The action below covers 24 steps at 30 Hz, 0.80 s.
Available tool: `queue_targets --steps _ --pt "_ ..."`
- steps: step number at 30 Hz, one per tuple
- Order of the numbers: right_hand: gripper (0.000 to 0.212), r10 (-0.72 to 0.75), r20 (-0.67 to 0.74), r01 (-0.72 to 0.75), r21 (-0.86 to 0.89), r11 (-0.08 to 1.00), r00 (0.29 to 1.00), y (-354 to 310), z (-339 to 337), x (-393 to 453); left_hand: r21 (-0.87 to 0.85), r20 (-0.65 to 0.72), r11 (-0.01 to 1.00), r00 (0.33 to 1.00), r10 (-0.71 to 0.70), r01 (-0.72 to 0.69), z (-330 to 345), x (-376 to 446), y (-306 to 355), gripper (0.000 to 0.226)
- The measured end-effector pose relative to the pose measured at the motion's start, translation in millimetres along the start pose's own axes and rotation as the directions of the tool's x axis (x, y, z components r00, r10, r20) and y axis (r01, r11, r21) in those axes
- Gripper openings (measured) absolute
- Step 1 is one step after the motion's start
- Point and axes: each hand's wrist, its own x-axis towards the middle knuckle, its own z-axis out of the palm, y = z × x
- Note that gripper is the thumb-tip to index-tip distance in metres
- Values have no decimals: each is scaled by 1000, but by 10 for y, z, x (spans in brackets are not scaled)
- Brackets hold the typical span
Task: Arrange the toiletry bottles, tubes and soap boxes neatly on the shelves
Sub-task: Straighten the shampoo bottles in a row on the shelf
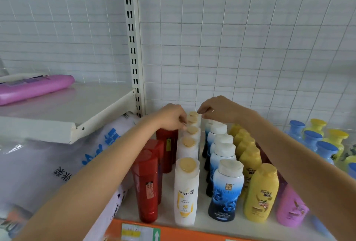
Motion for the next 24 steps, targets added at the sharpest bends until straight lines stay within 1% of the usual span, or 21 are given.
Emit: queue_targets --steps 3,7,10,11,13,14,16,19,22,24 --pt "28 -77 31 75 79 994 997 -202 27 -289 -46 -10 999 1000 -29 29 -149 -161 -66 24" --pt "41 -138 132 138 8 990 982 -416 324 -370 -76 -32 996 998 -46 43 -220 -348 -58 20" --pt "43 -136 128 135 16 991 982 -453 396 -385 -45 -53 996 995 -80 78 -200 -496 -98 23" --pt "40 -136 103 135 22 991 985 -471 370 -410 -24 -38 995 995 -97 97 -194 -557 -112 26" --pt "34 -152 49 150 37 988 987 -552 261 -510 35 35 991 991 -129 128 -187 -665 -126 35" --pt "36 -164 42 162 33 986 986 -602 214 -576 65 78 988 986 -144 140 -182 -708 -126 40" --pt "44 -190 88 191 -4 982 978 -726 164 -733 97 127 983 977 -170 158 -160 -772 -117 47" --pt "52 -198 190 212 -60 975 962 -842 294 -890 80 133 983 975 -176 167 -53 -806 -121 45" --pt "49 -211 134 228 -122 966 968 -805 472 -878 47 96 983 979 -183 179 58 -815 -125 40" --pt "48 -200 101 211 -114 971 975 -763 499 -852 21 73 982 980 -186 185 81 -826 -127 38"
